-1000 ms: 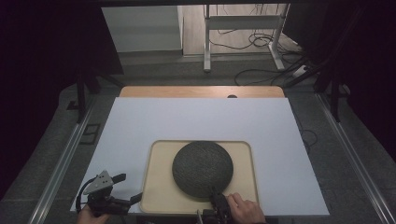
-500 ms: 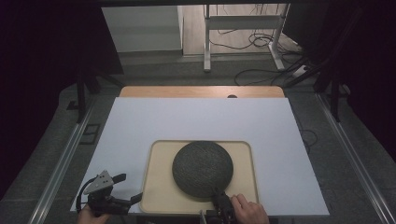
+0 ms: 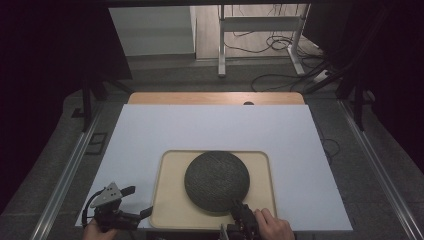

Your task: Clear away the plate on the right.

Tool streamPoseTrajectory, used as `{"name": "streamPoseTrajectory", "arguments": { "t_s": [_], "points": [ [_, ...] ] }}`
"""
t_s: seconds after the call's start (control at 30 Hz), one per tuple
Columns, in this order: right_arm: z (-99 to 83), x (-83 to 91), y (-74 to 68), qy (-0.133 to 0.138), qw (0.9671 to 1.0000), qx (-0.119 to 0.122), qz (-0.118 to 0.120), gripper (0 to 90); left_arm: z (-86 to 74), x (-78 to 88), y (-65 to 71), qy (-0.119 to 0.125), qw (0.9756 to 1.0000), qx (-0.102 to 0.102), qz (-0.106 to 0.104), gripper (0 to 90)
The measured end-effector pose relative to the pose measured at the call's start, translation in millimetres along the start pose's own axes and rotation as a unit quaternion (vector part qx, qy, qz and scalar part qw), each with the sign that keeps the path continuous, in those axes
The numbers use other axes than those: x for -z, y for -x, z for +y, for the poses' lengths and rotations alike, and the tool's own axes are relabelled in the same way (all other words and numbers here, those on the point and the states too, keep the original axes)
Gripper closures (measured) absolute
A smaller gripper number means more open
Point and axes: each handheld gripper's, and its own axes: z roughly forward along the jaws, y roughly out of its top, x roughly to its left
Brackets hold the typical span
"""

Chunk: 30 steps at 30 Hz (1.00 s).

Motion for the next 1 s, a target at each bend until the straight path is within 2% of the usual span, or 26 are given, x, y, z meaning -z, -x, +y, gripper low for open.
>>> {"name": "streamPoseTrajectory", "arguments": {
  "t_s": [0.3, 0.53, 0.87, 1.0],
  "points": [
    [-8.7, -1.5, 6.9, -0.006, 0.9996, -0.029, 0.004, 53.6, 0.1, 0.3, 0.3, 0.001, 1.0000, -0.001, 0.000, 1.1],
    [-19.9, -2.6, 14.8, -0.006, 0.9977, -0.067, 0.006, 51.2, 0.2, 0.1, 0.4, 0.000, 1.0000, -0.003, -0.001, 1.1],
    [-30.9, -2.9, 24.0, -0.007, 0.9931, -0.116, 0.017, 43.5, 0.2, 0.1, 0.4, 0.000, 1.0000, -0.003, -0.001, 1.1],
    [-35.7, -2.1, 27.1, -0.012, 0.9890, -0.146, 0.023, 40.7, 0.2, -0.1, 0.4, -0.001, 1.0000, -0.003, -0.002, 1.1]
  ]
}}
